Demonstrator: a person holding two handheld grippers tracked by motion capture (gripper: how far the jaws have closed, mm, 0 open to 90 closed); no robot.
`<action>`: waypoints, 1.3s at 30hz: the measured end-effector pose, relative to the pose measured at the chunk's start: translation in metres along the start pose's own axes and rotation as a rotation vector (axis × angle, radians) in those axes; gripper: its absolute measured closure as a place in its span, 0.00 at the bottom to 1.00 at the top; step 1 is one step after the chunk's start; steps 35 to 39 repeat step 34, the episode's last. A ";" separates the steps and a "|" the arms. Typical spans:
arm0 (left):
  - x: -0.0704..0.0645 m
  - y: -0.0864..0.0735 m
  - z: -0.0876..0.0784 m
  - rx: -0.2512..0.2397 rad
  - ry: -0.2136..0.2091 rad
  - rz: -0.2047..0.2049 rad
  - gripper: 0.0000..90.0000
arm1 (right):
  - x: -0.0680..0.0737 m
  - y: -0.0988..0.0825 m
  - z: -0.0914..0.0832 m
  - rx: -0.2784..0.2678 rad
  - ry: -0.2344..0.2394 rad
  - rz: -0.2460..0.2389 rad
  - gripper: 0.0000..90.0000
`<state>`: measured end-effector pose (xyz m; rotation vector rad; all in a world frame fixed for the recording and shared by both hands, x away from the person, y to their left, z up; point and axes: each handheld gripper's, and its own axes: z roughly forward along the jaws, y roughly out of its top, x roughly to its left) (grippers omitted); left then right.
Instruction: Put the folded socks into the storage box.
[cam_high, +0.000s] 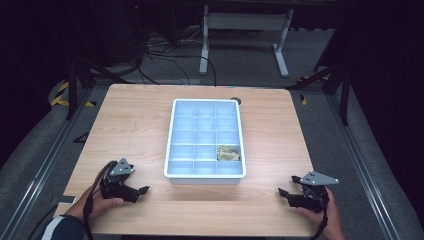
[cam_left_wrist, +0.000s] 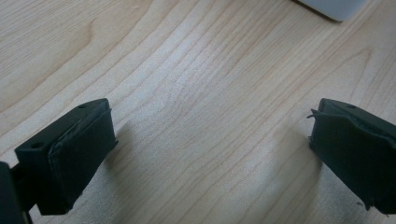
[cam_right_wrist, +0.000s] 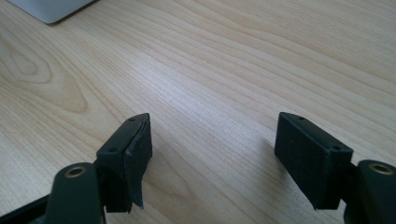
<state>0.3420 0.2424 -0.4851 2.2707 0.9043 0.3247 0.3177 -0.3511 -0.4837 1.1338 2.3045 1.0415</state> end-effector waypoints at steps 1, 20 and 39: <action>0.000 0.000 0.000 0.000 -0.002 -0.006 0.00 | 0.000 0.000 0.000 0.000 -0.002 0.001 0.31; 0.000 0.000 0.000 -0.001 -0.001 -0.007 0.00 | 0.000 0.000 0.000 0.000 -0.008 0.013 0.31; 0.000 0.000 0.000 0.005 -0.002 -0.008 0.00 | 0.000 0.000 0.000 0.000 -0.008 0.014 0.30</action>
